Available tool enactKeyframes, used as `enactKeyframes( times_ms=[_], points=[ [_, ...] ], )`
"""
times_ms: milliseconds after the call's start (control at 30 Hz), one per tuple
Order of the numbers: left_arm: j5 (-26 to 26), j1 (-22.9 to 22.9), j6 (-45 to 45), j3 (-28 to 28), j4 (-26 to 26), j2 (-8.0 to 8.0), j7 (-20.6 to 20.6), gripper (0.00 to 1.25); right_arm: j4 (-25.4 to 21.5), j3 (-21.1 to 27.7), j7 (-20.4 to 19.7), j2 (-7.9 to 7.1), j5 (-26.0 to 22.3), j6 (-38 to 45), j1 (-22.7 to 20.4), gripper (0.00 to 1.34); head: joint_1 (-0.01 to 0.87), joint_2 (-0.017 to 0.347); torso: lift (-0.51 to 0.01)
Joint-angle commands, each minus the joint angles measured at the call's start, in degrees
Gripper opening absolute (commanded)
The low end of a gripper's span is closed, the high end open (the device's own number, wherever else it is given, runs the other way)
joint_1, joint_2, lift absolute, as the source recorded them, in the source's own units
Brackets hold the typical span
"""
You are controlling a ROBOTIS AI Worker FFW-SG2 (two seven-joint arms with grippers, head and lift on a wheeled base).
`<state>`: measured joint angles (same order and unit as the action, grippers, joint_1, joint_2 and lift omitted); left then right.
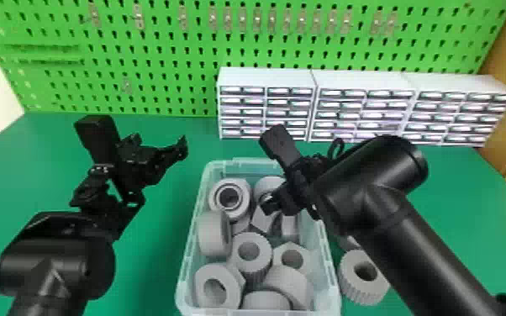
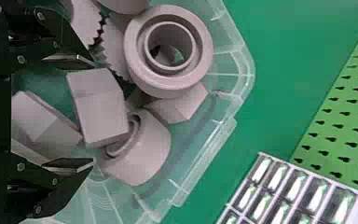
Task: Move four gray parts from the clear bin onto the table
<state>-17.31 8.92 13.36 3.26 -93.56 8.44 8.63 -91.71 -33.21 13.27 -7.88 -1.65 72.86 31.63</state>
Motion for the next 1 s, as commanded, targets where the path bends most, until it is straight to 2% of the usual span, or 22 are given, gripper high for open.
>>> enactKeyframes(
  times_ms=[0, 533, 733, 967],
  points=[
    [0.0, -0.05, 0.0, 0.0, 0.31, 0.0, -0.02, 1.14, 1.71, -0.89, 0.0, 0.41, 1.57, -3.95, -0.16, 0.82, 0.678, 0.034, -0.05],
    [-0.09, 0.22, 0.0, 0.52, 1.1, 0.0, 0.24, 1.14, 12.17, -3.09, 0.0, 1.38, 1.39, -17.31, 3.0, 0.82, 0.678, 0.034, -0.05],
    [-0.18, 0.22, 0.0, 0.35, 1.1, 0.0, 0.6, 1.14, 16.39, -3.36, 0.09, 1.55, -2.65, -22.68, 3.88, 0.82, 0.678, 0.034, -0.05],
    [-0.18, 0.22, 0.0, 0.26, 1.19, 0.0, 0.77, 1.14, 18.41, -6.34, 0.09, 1.64, -3.8, -25.93, 5.37, 0.82, 0.678, 0.034, -0.05]
  ],
)
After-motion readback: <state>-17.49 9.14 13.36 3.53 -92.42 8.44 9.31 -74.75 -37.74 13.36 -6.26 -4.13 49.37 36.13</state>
